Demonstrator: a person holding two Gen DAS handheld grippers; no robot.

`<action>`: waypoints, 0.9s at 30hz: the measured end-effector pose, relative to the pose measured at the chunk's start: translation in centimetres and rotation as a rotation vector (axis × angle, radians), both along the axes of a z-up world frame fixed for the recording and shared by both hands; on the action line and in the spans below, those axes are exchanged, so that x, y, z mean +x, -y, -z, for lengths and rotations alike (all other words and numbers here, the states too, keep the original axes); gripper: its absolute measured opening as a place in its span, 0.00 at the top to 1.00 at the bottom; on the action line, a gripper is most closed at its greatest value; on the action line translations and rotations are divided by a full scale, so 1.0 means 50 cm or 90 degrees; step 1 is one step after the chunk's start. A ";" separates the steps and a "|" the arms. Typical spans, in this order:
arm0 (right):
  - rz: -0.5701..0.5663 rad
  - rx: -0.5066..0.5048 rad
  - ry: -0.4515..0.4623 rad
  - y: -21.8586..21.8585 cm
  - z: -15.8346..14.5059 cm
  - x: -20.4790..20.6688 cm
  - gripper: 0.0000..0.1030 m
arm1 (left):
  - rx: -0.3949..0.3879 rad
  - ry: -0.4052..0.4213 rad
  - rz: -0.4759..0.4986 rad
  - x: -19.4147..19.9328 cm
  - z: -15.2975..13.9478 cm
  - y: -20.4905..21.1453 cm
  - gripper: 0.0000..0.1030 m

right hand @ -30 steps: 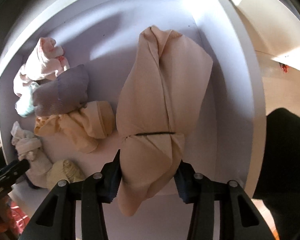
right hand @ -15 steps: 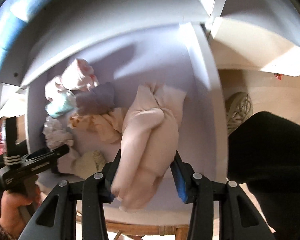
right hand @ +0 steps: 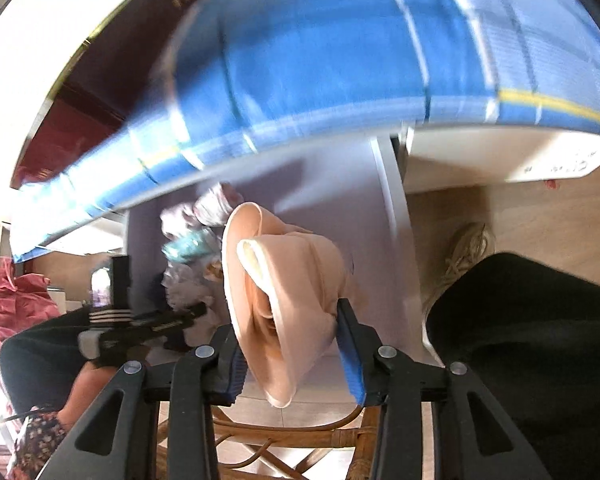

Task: Organize soft objects
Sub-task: 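Lift the beige rolled garment out of the drawer with the right gripper toward the tray, then lower the beige garment into the gold tray and open the right gripper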

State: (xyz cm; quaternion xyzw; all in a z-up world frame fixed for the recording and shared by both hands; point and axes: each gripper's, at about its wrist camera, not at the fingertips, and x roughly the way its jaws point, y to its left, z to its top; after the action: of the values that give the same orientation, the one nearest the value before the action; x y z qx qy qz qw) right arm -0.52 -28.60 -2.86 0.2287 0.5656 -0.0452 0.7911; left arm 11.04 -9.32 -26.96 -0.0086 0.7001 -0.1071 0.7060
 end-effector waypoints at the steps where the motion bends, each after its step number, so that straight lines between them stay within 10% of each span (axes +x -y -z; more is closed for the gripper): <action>1: 0.000 0.002 0.011 -0.001 -0.016 -0.001 0.62 | 0.002 0.001 0.003 0.000 -0.002 0.003 0.02; 19: -0.049 -0.086 0.227 -0.007 -0.446 0.047 0.63 | 0.024 0.025 0.051 -0.014 -0.027 0.051 0.15; 27: -0.068 -0.136 0.275 -0.069 -0.524 0.195 0.64 | 0.022 0.019 0.053 -0.014 -0.025 0.054 0.15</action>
State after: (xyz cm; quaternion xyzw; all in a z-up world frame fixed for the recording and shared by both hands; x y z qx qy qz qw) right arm 9.21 -25.16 23.32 0.1178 0.3866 -0.0132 0.9146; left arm 10.33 -12.02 -25.71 0.0339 0.6906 -0.1244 0.7116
